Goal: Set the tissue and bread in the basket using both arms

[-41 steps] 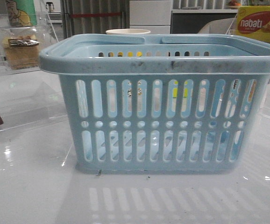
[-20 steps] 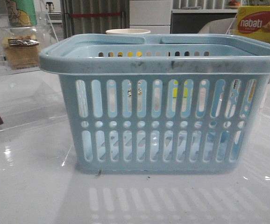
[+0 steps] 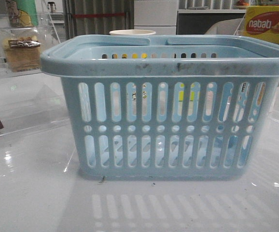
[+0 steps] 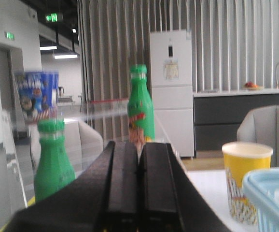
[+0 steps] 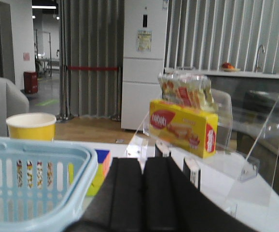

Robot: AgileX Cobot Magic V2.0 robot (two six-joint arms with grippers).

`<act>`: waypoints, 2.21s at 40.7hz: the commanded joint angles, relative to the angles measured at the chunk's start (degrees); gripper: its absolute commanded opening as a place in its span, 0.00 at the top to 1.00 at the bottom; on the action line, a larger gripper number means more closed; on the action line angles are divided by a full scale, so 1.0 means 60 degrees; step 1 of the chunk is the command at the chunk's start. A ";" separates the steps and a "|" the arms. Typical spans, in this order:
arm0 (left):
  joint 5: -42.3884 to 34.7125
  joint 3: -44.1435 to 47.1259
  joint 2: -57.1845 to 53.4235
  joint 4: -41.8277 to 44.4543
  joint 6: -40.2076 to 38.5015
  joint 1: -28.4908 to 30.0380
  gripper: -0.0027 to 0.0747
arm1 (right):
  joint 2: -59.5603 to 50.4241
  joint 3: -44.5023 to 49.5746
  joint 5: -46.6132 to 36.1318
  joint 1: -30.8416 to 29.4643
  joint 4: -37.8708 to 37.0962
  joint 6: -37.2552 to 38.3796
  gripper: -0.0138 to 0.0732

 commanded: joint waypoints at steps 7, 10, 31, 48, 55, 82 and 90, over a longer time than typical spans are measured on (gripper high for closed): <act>0.1884 -0.3177 0.1949 -0.0011 -0.0086 0.0024 0.85 | 0.1633 -0.3108 0.1771 -0.0052 -0.0027 -0.0039 0.78; 0.2706 -0.3804 0.2532 -0.0011 -0.0086 0.0024 0.85 | 0.2203 -0.3722 0.2484 -0.0052 -0.0027 -0.0039 0.78; 0.5265 -0.3696 0.4629 -0.0011 -0.0086 0.0024 0.85 | 0.5057 -0.4076 0.4968 -0.0052 -0.0027 -0.0039 0.78; 0.5197 -0.3378 0.4998 -0.0011 -0.0086 0.0024 0.45 | 0.6151 -0.4076 0.5095 -0.0052 -0.0027 -0.0039 0.28; 0.5113 -0.3378 0.4998 -0.0011 -0.0086 0.0024 0.39 | 0.6645 -0.4076 0.4833 -0.0063 -0.0080 -0.0039 0.21; 0.5031 -0.3378 0.4998 -0.0011 -0.0086 0.0024 0.39 | 1.2607 -0.8253 0.4353 -0.2161 -0.0254 -0.0023 0.21; 0.5031 -0.3378 0.4998 -0.0011 -0.0086 0.0024 0.39 | 1.4483 -0.9739 0.4350 -0.2193 -0.0254 -0.0023 0.21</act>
